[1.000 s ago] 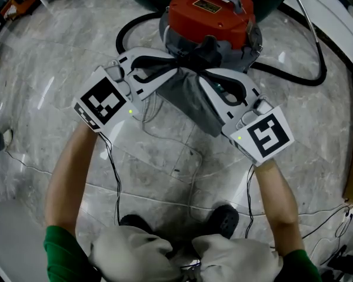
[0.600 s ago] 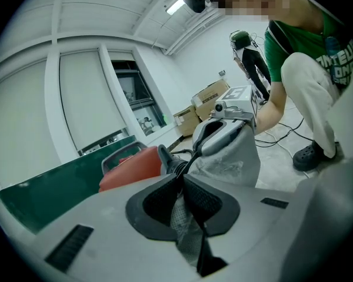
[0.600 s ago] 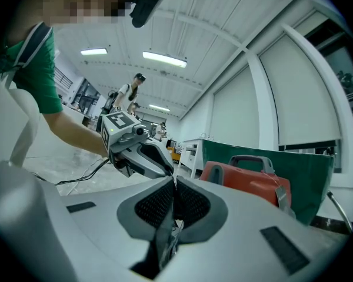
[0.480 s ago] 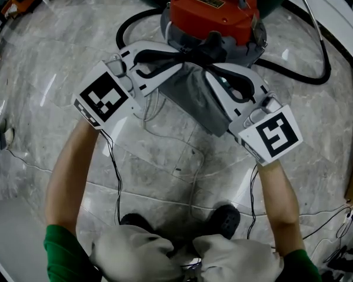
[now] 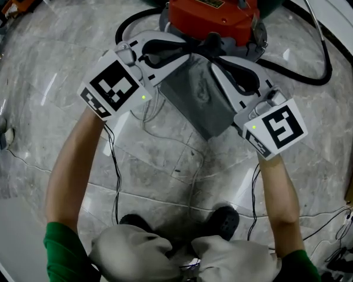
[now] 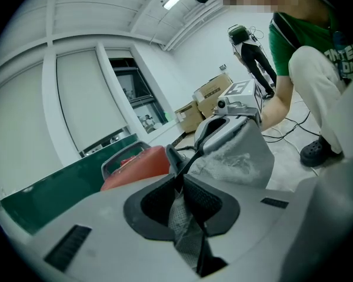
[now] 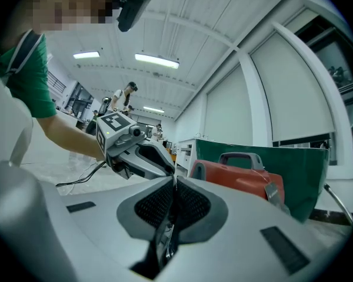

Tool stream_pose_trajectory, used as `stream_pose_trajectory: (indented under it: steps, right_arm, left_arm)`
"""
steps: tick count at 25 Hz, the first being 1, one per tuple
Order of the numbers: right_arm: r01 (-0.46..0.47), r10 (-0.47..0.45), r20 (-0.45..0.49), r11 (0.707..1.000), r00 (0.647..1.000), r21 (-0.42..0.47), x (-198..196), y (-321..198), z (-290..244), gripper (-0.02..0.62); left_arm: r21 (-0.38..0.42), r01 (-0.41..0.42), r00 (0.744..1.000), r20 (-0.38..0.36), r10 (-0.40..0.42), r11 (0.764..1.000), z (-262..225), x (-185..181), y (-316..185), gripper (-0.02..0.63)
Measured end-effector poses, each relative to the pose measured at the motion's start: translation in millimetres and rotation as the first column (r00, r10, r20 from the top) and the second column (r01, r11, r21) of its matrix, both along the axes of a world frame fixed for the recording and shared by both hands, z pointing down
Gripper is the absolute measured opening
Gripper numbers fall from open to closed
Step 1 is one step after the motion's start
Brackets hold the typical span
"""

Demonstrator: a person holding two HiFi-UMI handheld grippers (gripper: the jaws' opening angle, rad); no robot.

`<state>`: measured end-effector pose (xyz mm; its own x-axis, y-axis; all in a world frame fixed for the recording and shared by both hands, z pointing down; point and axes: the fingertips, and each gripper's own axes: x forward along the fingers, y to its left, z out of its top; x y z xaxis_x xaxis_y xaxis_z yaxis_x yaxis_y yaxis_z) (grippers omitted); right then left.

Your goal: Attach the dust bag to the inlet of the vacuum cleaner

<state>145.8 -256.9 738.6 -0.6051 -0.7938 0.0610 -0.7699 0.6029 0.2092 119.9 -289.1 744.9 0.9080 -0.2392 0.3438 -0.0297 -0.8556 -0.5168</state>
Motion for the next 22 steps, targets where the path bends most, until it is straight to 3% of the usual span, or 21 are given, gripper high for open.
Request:
stream_pose_trajectory:
  steps: [6, 14, 22]
  right_arm:
    - [0.007, -0.006, 0.016, 1.000, 1.000, -0.006, 13.9, -10.5, -0.6, 0.020]
    - [0.068, -0.066, 0.065, 0.997, 0.996, -0.025, 16.8, -14.3, -1.1, 0.021]
    - [0.028, -0.026, 0.044, 0.999, 0.999, -0.036, 16.1, -12.9, 0.3, 0.021]
  left_arm:
    - [0.022, 0.012, 1.000, 0.009, -0.012, 1.000, -0.9, 13.1, -9.1, 0.035]
    - [-0.001, 0.024, 0.999, -0.046, -0.024, 1.000, -1.9, 12.2, -11.2, 0.037]
    - [0.001, 0.048, 0.994, -0.098, -0.047, 0.999, -1.8, 11.0, -12.6, 0.041]
